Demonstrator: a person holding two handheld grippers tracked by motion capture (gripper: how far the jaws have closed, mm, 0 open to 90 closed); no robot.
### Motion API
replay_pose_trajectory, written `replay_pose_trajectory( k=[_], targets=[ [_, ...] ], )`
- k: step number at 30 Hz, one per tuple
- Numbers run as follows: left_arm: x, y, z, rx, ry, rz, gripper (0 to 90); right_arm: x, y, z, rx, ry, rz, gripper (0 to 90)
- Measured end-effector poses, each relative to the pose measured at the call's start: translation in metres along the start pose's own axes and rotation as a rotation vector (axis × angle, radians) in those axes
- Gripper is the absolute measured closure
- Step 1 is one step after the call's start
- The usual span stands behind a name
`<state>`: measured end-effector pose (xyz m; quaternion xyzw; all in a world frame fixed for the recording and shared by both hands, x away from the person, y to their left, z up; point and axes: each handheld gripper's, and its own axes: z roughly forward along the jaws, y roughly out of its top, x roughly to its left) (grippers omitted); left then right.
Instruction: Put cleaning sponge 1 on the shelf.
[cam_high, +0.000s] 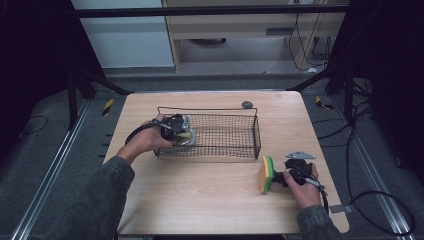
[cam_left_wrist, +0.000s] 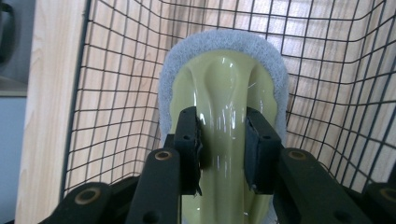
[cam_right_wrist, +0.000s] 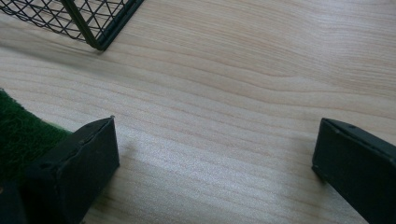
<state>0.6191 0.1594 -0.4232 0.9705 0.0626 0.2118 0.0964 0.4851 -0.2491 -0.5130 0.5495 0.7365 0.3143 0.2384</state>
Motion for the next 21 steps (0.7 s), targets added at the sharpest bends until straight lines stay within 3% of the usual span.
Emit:
replay_pose_trajectory(
  k=[16,21],
  targets=[
    [0.0004,-0.0005,0.0038,0.009,-0.024,-0.011,67.2,0.0,0.0,0.0,0.0,0.0,0.001,0.7],
    [0.0027,-0.0028,-0.0053,-0.033,-0.029,-0.04,63.2,0.0,0.0,0.0,0.0,0.0,0.0,0.7]
  ],
)
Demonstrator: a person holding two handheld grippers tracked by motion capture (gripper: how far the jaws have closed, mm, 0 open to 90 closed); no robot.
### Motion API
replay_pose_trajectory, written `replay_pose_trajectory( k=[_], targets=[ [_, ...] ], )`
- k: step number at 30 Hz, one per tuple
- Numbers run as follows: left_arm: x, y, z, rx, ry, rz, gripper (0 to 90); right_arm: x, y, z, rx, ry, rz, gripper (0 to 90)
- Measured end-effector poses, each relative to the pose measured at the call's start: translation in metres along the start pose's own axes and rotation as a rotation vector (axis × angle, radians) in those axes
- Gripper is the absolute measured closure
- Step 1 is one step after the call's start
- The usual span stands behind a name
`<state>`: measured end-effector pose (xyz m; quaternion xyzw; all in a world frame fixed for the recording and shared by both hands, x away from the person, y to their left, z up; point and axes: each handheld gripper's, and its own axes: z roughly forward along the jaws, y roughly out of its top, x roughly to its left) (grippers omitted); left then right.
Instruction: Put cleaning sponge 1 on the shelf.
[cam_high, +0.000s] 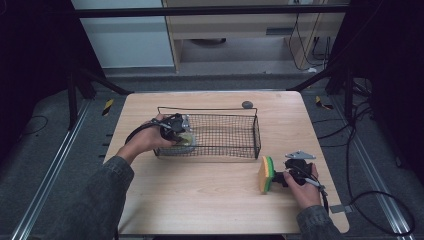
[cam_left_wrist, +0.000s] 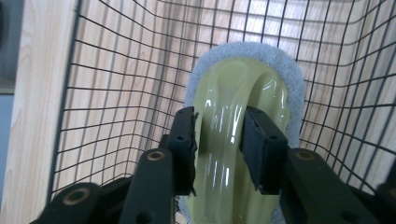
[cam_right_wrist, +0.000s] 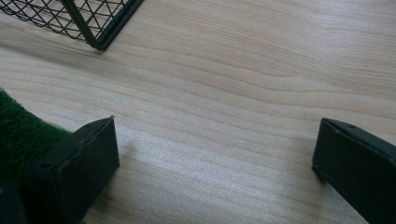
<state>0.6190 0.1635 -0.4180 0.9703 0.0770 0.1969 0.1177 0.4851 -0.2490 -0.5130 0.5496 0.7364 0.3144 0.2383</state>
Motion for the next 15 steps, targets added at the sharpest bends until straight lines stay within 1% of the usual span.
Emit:
replay_pose_trajectory(
  k=[1,2,3,4,5,6,7,8,9,12,13,14,15],
  targets=[
    [0.0,0.0,0.0,0.0,0.0,0.0,62.6,0.0,0.0,0.0,0.0,0.0,0.0,0.7],
    [0.0,0.0,-0.005,-0.023,0.0,-0.008,61.7,0.0,0.0,0.0,0.0,-0.001,0.0,0.7],
    [0.0,0.0,-0.005,-0.023,0.0,-0.008,61.1,0.0,0.0,0.0,0.0,-0.001,0.0,0.7],
    [-0.001,0.0,-0.011,-0.051,0.003,-0.023,60.5,0.0,0.0,0.0,0.0,0.0,0.0,0.7],
    [-0.001,0.0,-0.011,-0.051,0.003,-0.023,60.0,0.0,0.0,0.0,0.0,0.0,0.0,0.7],
    [0.0,0.0,-0.016,-0.066,0.029,-0.03,59.3,0.0,0.0,0.0,0.0,0.0,0.0,0.7],
    [0.0,0.001,-0.019,-0.078,0.043,-0.039,57.9,0.0,0.0,0.0,0.0,0.0,0.0,0.7],
    [0.0,0.001,-0.019,-0.078,0.043,-0.039,55.5,0.0,0.0,0.0,0.0,0.0,0.0,0.7],
    [0.0,0.001,-0.022,-0.083,0.056,-0.046,55.5,0.0,0.0,0.0,0.0,0.0,0.0,0.7],
    [0.001,0.002,-0.029,-0.12,0.106,-0.082,46.6,0.0,0.0,0.0,0.0,0.0,0.0,0.7],
    [0.0,0.003,-0.032,-0.135,0.126,-0.097,36.7,0.0,0.0,0.0,0.0,0.0,0.0,0.7],
    [0.0,0.003,-0.032,-0.149,0.138,-0.109,36.7,0.0,0.0,0.0,0.0,0.0,0.0,0.7],
    [-0.001,0.003,-0.034,-0.158,0.15,-0.12,32.6,0.0,0.0,0.0,0.0,0.0,0.0,0.7]
  ],
)
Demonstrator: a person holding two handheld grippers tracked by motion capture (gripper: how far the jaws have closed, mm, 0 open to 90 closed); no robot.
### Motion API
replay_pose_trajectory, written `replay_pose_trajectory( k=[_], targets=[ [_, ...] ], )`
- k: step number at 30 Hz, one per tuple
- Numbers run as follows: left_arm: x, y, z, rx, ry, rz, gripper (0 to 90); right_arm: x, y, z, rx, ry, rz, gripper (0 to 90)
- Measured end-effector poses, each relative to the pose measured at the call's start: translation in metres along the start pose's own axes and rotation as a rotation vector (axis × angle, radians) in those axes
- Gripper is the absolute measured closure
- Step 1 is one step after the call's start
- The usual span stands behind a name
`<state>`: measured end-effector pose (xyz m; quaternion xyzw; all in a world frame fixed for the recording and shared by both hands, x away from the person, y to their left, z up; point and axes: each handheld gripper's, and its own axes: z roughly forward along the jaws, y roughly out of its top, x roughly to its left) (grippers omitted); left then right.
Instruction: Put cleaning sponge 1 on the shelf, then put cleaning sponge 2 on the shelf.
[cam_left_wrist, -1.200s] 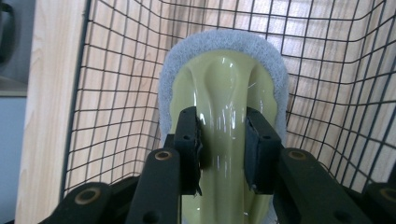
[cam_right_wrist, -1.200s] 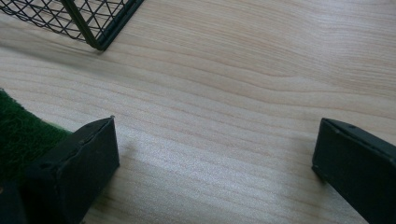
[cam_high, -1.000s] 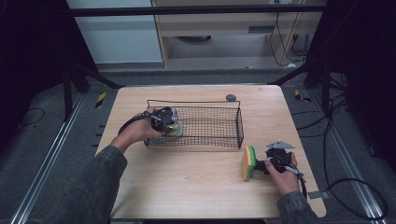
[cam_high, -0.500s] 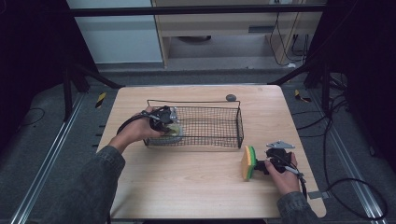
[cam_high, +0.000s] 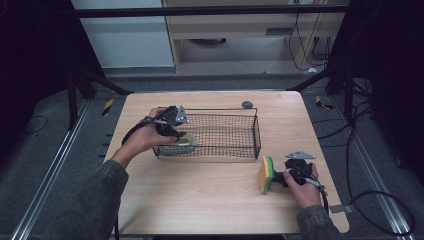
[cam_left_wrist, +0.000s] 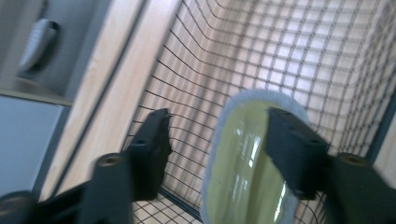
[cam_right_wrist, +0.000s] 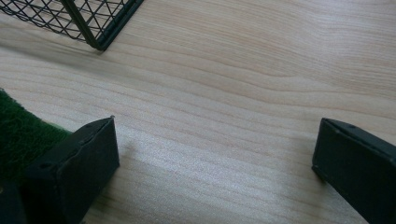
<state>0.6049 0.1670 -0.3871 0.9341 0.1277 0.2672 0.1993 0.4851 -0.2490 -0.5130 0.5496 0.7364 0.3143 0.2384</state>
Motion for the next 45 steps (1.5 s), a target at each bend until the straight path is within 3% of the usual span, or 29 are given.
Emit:
replay_pose_trajectory(
  k=[3,4,5,6,9,10,11,12,13,15,16,17,19,24,27,28,29,32,33,36,37,45],
  targets=[
    [-0.001,0.001,-0.004,-0.012,0.019,-0.039,18.4,0.0,0.0,0.0,0.0,0.0,0.0,0.7],
    [-0.001,0.001,-0.005,-0.018,0.023,-0.052,18.4,0.0,0.0,0.0,0.0,0.0,0.0,0.7],
    [-0.002,0.001,-0.007,-0.029,0.032,-0.081,13.1,0.0,0.0,0.0,0.0,0.0,0.002,0.7],
    [-0.002,0.001,-0.007,-0.029,0.032,-0.081,11.7,0.0,0.0,0.0,0.0,0.0,0.002,0.7],
    [-0.006,-0.001,-0.016,-0.079,0.049,-0.16,8.3,0.0,0.0,0.0,0.0,0.0,0.0,0.7],
    [-0.006,-0.001,-0.016,-0.079,0.049,-0.16,7.1,0.0,0.0,0.0,0.0,0.0,0.0,0.7],
    [-0.01,-0.003,-0.022,-0.11,0.06,-0.206,5.8,0.0,0.0,0.0,0.0,0.001,0.002,0.6],
    [-0.01,-0.003,-0.022,-0.11,0.06,-0.206,5.3,0.0,0.0,0.0,0.001,0.001,0.0,0.6],
    [-0.015,-0.008,-0.03,-0.143,0.067,-0.249,5.1,0.0,0.0,0.0,0.0,0.002,0.002,0.6],
    [-0.021,-0.014,-0.037,-0.173,0.092,-0.288,4.2,0.0,0.0,0.0,0.002,0.003,0.001,0.6],
    [-0.021,-0.014,-0.037,-0.173,0.092,-0.288,4.2,0.0,0.0,0.0,0.002,0.005,0.002,0.7],
    [-0.03,-0.022,-0.044,-0.189,0.121,-0.323,4.1,0.0,0.0,0.0,0.001,0.007,0.003,0.9],
    [-0.04,-0.031,-0.05,-0.211,0.14,-0.372,4.1,-0.002,-0.001,-0.001,0.001,0.011,-0.009,1.0],
    [-0.071,-0.063,-0.055,-0.213,0.18,-0.47,4.4,-0.001,-0.001,-0.01,0.042,0.018,-0.008,9.1],
    [-0.083,-0.075,-0.054,-0.187,0.186,-0.484,4.7,-0.001,-0.001,-0.016,0.052,0.011,-0.002,10.6],
    [-0.089,-0.083,-0.055,-0.186,0.201,-0.511,4.8,0.0,-0.001,-0.02,0.047,0.002,-0.005,11.7],
    [-0.1,-0.096,-0.052,-0.181,0.187,-0.525,5.0,0.0,0.002,-0.031,0.047,-0.015,-0.021,16.4],
    [-0.11,-0.107,-0.047,-0.149,0.164,-0.552,4.7,0.0,0.006,-0.043,0.041,-0.027,-0.026,19.6],
    [-0.118,-0.115,-0.042,-0.148,0.142,-0.582,4.9,0.001,0.009,-0.054,0.057,-0.031,-0.027,21.7],
    [-0.123,-0.118,-0.037,-0.142,0.12,-0.597,4.9,0.002,0.013,-0.063,0.068,-0.029,-0.024,23.9],
    [-0.126,-0.12,-0.032,-0.129,0.093,-0.605,4.9,0.004,0.02,-0.073,0.085,-0.034,-0.02,24.9],
    [-0.128,-0.121,-0.027,-0.116,0.081,-0.608,4.8,0.011,0.043,-0.093,0.114,-0.015,-0.015,27.9]
  ],
)
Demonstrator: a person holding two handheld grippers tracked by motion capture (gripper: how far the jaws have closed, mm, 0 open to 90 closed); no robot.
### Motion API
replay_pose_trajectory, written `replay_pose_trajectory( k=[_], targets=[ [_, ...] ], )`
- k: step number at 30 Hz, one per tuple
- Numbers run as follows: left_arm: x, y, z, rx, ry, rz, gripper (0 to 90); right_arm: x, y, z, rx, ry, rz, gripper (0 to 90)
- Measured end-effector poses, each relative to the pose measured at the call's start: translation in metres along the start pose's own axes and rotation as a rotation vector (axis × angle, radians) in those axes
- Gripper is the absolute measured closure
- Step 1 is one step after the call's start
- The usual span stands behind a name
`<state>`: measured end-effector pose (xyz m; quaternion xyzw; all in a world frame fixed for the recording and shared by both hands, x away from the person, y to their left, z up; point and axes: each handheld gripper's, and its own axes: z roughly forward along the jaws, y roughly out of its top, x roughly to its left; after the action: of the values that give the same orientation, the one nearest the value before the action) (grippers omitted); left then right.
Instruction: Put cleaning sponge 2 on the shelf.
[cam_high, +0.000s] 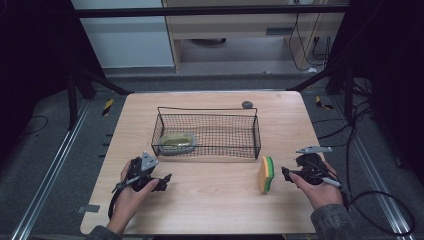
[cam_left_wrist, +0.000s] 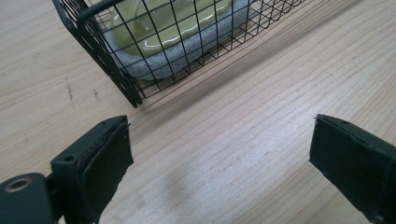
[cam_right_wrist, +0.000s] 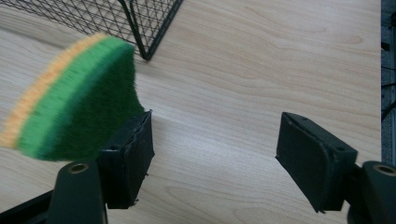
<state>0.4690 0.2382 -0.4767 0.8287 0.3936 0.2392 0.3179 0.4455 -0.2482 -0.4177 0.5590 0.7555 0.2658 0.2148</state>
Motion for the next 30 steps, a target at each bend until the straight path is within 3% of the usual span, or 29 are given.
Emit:
replay_pose_trajectory(
  k=[12,16,30],
  targets=[
    [0.012,-0.009,0.009,0.04,-0.004,-0.042,5.0,0.026,0.03,-0.018,-0.009,0.062,-0.062,36.9],
    [0.017,-0.012,0.011,0.042,-0.002,-0.071,5.3,0.032,0.035,-0.018,-0.011,0.08,-0.071,36.3],
    [0.02,-0.014,0.012,0.048,0.01,-0.078,6.3,0.051,0.041,-0.008,0.01,0.132,-0.081,30.7]
  ],
)
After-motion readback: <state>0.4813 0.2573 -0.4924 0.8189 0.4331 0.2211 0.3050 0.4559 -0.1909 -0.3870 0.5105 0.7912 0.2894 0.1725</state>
